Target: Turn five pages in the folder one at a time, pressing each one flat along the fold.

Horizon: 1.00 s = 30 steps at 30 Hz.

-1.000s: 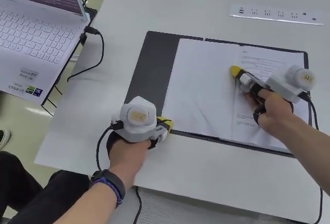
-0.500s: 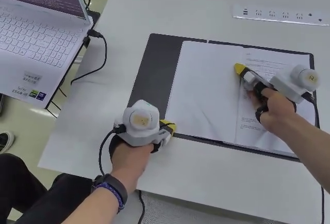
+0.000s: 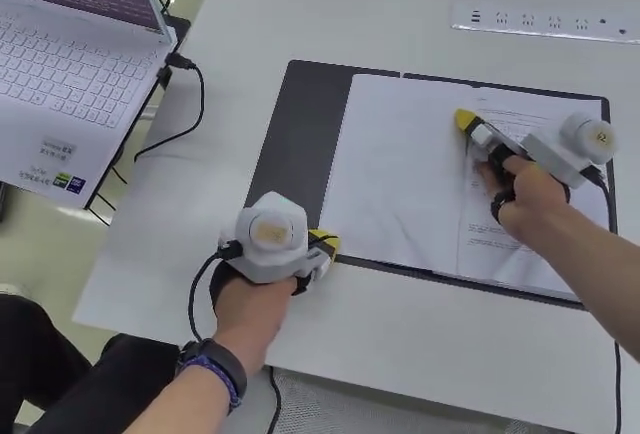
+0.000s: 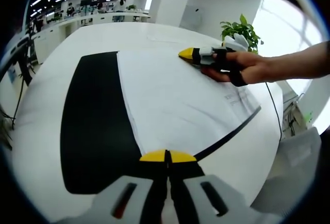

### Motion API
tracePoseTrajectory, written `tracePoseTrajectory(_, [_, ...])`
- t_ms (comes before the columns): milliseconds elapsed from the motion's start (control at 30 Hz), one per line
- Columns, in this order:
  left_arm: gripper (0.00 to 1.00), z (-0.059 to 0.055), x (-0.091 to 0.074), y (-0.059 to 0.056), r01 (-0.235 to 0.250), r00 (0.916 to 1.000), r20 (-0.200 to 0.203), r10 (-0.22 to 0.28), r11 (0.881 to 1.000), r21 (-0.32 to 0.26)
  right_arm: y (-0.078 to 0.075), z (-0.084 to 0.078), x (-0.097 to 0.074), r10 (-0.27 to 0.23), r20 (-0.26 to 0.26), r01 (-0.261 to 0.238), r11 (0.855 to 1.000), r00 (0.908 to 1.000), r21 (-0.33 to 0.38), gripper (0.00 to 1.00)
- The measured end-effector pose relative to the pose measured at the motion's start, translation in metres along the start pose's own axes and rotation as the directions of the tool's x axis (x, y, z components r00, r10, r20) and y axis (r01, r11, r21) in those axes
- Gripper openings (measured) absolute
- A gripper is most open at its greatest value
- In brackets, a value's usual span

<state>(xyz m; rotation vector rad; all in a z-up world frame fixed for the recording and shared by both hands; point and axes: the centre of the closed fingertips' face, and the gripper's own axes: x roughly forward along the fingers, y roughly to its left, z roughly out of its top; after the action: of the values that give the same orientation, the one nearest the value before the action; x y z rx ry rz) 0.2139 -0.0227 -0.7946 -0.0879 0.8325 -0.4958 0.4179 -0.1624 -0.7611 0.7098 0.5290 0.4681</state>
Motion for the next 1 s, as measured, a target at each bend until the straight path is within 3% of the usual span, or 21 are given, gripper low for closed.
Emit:
tracePoseTrajectory(300, [0.00,0.000,0.000,0.001,0.001,1.0000,0.007,-0.001,1.000,-0.009,0.003,0.005,0.003,-0.013,0.022,0.013,1.000,0.9997,0.002,0.00])
tracePoseTrajectory(733, [0.00,0.000,-0.001,0.001,0.012,0.9999,0.011,-0.012,1.000,-0.019,0.000,0.019,0.020,-0.049,0.036,0.049,0.999,0.9981,-0.006,0.00])
tracePoseTrajectory(800, [0.00,0.000,-0.001,0.001,0.015,0.9998,0.009,-0.015,1.000,-0.028,-0.008,0.022,0.027,-0.053,0.038,0.053,0.999,0.9979,-0.002,0.00])
tracePoseTrajectory(1000, [0.00,0.000,-0.001,0.000,0.014,0.9998,0.015,-0.013,0.999,-0.035,-0.013,0.031,0.037,-0.069,0.061,0.068,0.997,0.9957,0.031,0.00])
